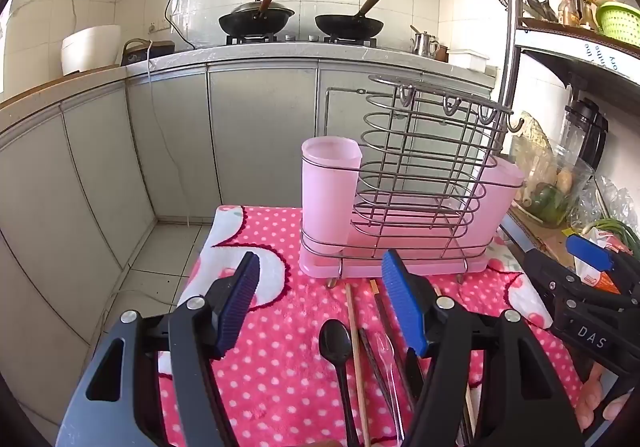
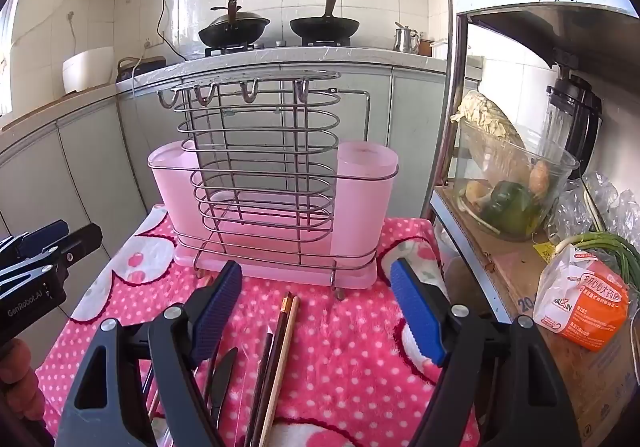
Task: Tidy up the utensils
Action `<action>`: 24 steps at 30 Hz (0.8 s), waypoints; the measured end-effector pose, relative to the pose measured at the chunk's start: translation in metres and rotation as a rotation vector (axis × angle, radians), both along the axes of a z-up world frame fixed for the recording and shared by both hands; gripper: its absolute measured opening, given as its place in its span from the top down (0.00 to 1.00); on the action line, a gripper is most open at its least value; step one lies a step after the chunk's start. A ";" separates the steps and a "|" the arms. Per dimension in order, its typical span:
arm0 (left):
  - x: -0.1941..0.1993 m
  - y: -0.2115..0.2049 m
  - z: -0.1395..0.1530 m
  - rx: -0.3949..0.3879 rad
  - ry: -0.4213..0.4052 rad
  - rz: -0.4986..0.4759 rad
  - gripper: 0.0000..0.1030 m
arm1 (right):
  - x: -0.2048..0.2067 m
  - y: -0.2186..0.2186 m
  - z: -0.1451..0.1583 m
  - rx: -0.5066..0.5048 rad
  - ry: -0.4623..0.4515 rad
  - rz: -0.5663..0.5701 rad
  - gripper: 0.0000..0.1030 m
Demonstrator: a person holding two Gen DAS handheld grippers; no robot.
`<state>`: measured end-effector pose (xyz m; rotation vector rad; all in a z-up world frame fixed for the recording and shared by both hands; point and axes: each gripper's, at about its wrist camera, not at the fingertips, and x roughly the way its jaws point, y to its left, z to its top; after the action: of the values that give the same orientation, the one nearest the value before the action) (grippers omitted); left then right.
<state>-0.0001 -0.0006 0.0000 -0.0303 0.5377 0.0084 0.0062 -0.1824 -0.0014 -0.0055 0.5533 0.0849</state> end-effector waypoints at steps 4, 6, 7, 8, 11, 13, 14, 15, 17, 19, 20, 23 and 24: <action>-0.001 -0.003 0.001 0.006 -0.005 -0.003 0.38 | 0.000 0.000 0.001 0.002 -0.001 -0.001 0.27; -0.002 -0.002 0.001 0.006 -0.006 -0.005 0.38 | 0.000 0.000 0.001 0.001 -0.003 -0.002 0.27; -0.003 -0.003 0.001 0.007 -0.007 -0.006 0.38 | 0.000 0.000 0.001 0.003 -0.004 -0.002 0.27; -0.003 -0.003 0.001 0.007 -0.008 -0.007 0.38 | 0.000 0.000 0.001 0.004 -0.003 -0.001 0.27; -0.003 -0.001 0.004 -0.003 -0.006 -0.005 0.38 | -0.001 -0.001 0.000 0.003 -0.005 0.000 0.27; -0.003 0.000 0.004 -0.004 -0.007 -0.006 0.38 | 0.000 0.000 0.001 0.003 -0.004 0.000 0.27; -0.004 0.000 0.004 -0.005 -0.008 -0.006 0.38 | 0.000 0.000 0.002 0.002 -0.005 0.000 0.27; -0.004 0.000 0.004 -0.005 -0.008 -0.006 0.38 | 0.001 0.001 0.002 0.002 -0.004 0.000 0.27; -0.004 0.000 0.004 -0.004 -0.008 -0.007 0.38 | -0.001 0.000 0.002 0.002 -0.007 0.000 0.27; -0.004 -0.001 0.004 -0.005 -0.008 -0.007 0.38 | 0.000 0.000 0.001 0.003 -0.008 0.000 0.27; -0.004 -0.001 0.004 -0.004 -0.008 -0.007 0.38 | 0.000 0.001 0.000 0.002 -0.008 0.000 0.27; -0.004 0.000 0.004 -0.006 -0.008 -0.007 0.38 | 0.001 -0.001 0.002 0.003 -0.007 0.001 0.27; -0.004 0.000 0.004 -0.006 -0.007 -0.007 0.38 | 0.000 0.000 0.002 0.002 -0.009 0.001 0.27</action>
<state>-0.0042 -0.0010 0.0042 -0.0344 0.5304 -0.0003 0.0063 -0.1822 0.0009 -0.0042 0.5445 0.0865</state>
